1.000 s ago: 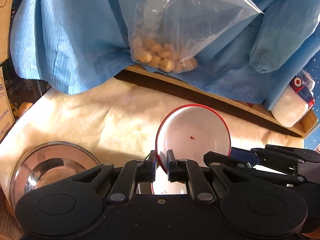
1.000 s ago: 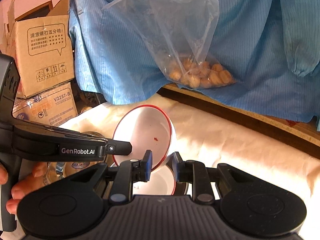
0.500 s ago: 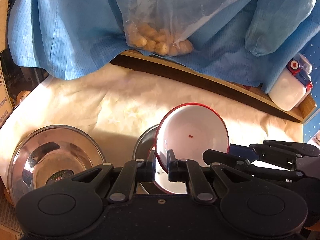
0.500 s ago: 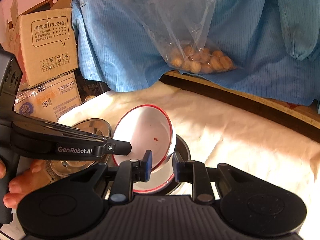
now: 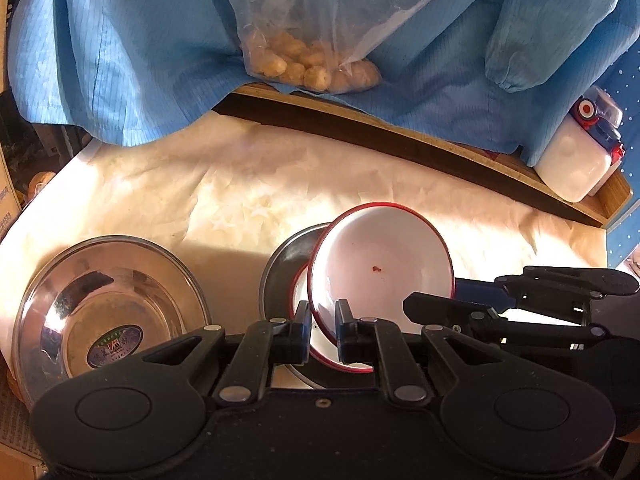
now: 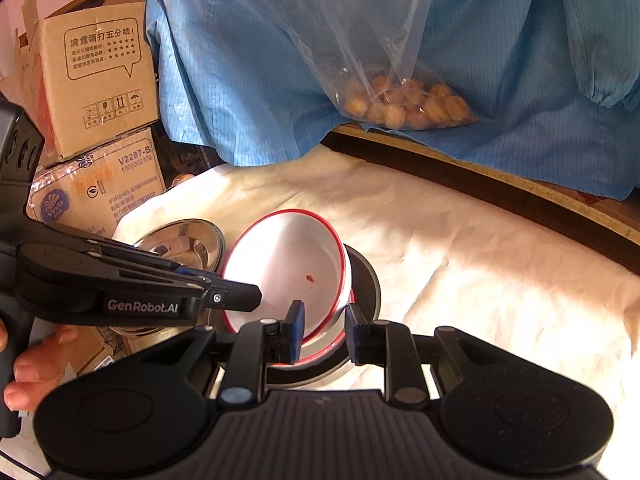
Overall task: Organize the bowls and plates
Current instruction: 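Lower the second white bowl into the first white bowl and open both grippers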
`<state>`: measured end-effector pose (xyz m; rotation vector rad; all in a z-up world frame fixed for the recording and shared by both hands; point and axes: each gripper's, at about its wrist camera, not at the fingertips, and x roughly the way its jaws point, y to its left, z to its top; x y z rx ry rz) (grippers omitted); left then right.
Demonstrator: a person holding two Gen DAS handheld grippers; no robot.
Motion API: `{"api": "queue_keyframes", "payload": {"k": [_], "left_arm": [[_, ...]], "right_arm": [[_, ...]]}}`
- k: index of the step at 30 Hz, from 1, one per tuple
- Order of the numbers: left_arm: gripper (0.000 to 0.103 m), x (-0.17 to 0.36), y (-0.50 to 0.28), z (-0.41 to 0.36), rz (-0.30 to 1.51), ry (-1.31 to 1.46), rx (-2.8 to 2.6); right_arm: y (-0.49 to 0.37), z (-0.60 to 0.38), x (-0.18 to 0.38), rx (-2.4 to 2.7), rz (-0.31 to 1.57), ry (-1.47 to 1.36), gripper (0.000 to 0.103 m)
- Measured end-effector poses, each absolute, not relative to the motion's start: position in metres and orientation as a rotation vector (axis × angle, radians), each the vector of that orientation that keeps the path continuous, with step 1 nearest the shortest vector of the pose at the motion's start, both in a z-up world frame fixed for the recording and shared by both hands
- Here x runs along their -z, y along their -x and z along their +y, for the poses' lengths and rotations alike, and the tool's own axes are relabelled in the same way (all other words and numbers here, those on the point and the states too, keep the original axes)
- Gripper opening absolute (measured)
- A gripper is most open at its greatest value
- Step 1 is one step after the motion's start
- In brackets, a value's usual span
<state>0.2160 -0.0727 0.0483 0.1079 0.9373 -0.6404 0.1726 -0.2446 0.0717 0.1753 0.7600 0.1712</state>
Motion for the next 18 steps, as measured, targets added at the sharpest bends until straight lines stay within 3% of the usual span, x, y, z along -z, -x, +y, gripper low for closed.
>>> {"api": "queue_keyframes", "payload": {"k": [18], "left_arm": [[0.013,-0.0445,-0.2177,-0.0734,0.932,-0.121,0.645]], "right_arm": [[-0.179,-0.2433,-0.0679,-0.177,0.796,-0.175,0.025]]}}
